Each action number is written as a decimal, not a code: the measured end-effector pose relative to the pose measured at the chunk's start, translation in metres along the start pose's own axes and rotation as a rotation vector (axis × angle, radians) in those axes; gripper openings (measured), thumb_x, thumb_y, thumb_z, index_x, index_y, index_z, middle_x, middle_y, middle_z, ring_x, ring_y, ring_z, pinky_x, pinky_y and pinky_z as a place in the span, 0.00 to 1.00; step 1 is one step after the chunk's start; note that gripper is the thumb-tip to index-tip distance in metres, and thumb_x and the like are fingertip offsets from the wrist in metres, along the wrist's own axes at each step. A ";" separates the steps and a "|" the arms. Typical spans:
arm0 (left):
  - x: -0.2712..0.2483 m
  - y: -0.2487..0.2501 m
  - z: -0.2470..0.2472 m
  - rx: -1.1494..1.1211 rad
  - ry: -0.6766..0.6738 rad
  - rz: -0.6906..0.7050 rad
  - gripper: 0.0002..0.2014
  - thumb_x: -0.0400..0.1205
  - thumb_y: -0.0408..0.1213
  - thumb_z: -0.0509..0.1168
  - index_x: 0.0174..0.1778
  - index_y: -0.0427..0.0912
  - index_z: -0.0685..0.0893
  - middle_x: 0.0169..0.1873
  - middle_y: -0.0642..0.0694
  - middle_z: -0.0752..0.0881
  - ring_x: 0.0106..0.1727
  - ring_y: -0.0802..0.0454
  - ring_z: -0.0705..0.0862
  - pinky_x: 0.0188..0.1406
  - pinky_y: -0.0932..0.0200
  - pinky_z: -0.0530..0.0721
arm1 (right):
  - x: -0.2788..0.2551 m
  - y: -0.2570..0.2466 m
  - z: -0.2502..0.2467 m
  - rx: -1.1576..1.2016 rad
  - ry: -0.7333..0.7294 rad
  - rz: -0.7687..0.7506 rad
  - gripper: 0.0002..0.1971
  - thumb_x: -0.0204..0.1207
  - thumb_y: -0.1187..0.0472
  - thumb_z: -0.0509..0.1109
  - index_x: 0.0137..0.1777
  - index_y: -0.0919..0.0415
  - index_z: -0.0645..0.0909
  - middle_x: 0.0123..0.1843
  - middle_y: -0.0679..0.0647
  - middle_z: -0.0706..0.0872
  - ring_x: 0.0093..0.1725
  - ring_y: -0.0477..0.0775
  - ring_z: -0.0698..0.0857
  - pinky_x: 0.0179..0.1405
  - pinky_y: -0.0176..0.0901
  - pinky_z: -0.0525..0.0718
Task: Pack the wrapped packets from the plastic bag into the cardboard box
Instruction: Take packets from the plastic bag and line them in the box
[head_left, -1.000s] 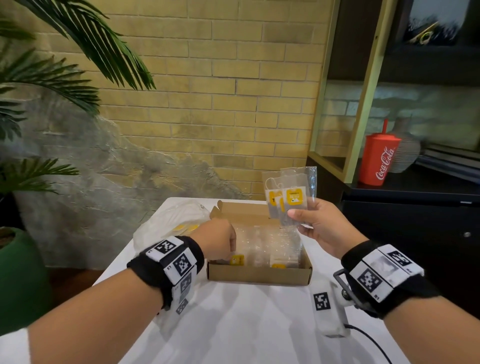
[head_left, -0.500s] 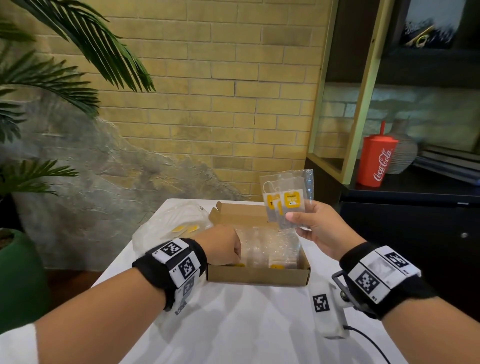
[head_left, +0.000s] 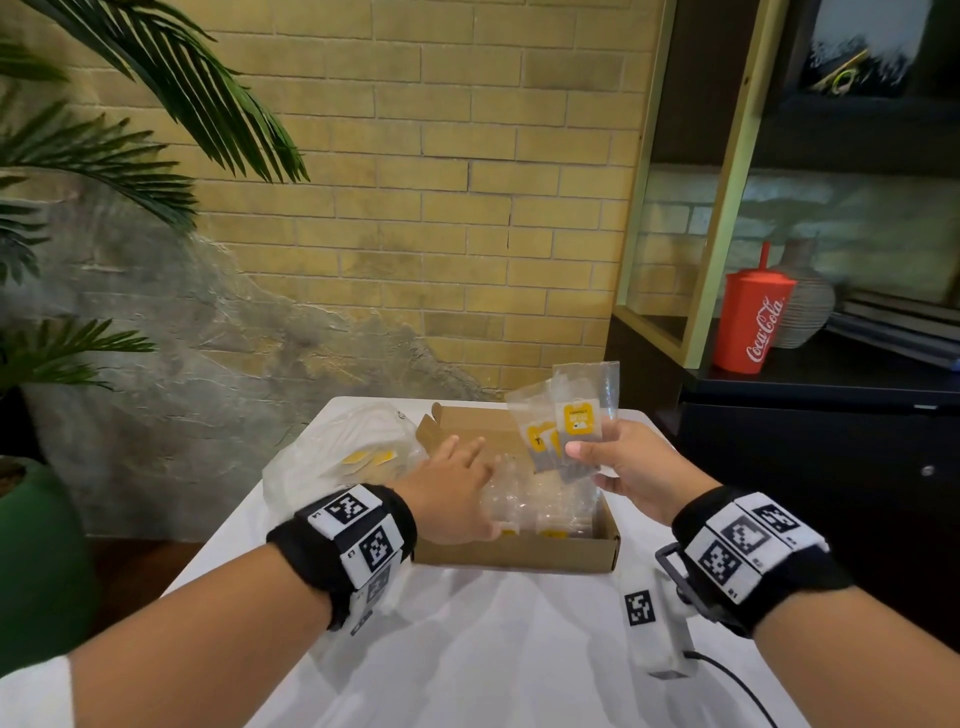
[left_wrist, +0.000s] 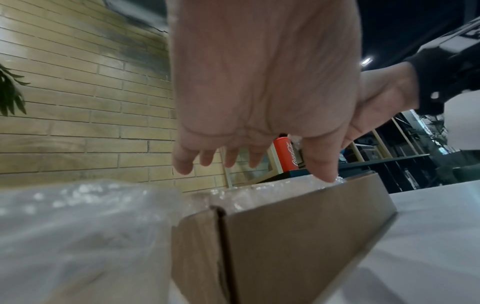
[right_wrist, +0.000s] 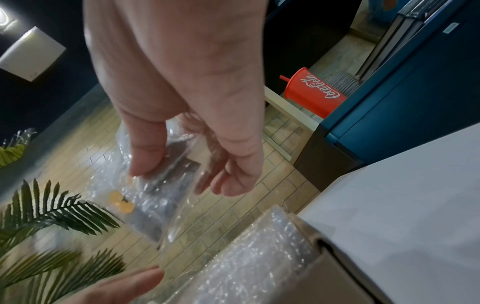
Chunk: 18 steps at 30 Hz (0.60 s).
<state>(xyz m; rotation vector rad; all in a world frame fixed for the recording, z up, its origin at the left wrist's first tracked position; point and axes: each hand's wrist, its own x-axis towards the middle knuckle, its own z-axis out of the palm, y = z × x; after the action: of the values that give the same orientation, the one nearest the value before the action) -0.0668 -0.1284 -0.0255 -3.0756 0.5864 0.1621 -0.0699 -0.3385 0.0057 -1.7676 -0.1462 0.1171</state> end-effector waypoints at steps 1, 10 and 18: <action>0.001 -0.001 0.004 0.006 -0.042 0.010 0.37 0.81 0.54 0.58 0.83 0.49 0.48 0.83 0.48 0.40 0.83 0.41 0.37 0.81 0.37 0.47 | 0.001 0.001 0.001 -0.021 -0.008 0.022 0.11 0.77 0.65 0.69 0.58 0.59 0.83 0.51 0.53 0.87 0.50 0.51 0.79 0.46 0.42 0.71; 0.000 -0.004 0.008 -0.102 0.299 0.082 0.13 0.80 0.38 0.63 0.61 0.47 0.81 0.73 0.47 0.68 0.76 0.48 0.62 0.73 0.53 0.66 | 0.003 0.001 0.003 0.035 0.021 0.043 0.11 0.77 0.66 0.68 0.59 0.61 0.81 0.52 0.56 0.86 0.52 0.54 0.79 0.41 0.39 0.73; -0.002 -0.004 -0.001 -0.095 0.240 0.072 0.03 0.75 0.39 0.70 0.39 0.45 0.87 0.69 0.51 0.73 0.72 0.50 0.65 0.67 0.53 0.71 | 0.001 -0.001 -0.002 0.031 0.031 0.050 0.15 0.77 0.66 0.68 0.64 0.62 0.80 0.56 0.57 0.86 0.53 0.52 0.81 0.46 0.39 0.74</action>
<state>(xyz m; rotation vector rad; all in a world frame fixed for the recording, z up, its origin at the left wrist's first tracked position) -0.0668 -0.1239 -0.0240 -3.1918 0.7176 -0.1884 -0.0689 -0.3399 0.0069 -1.7413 -0.0771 0.1276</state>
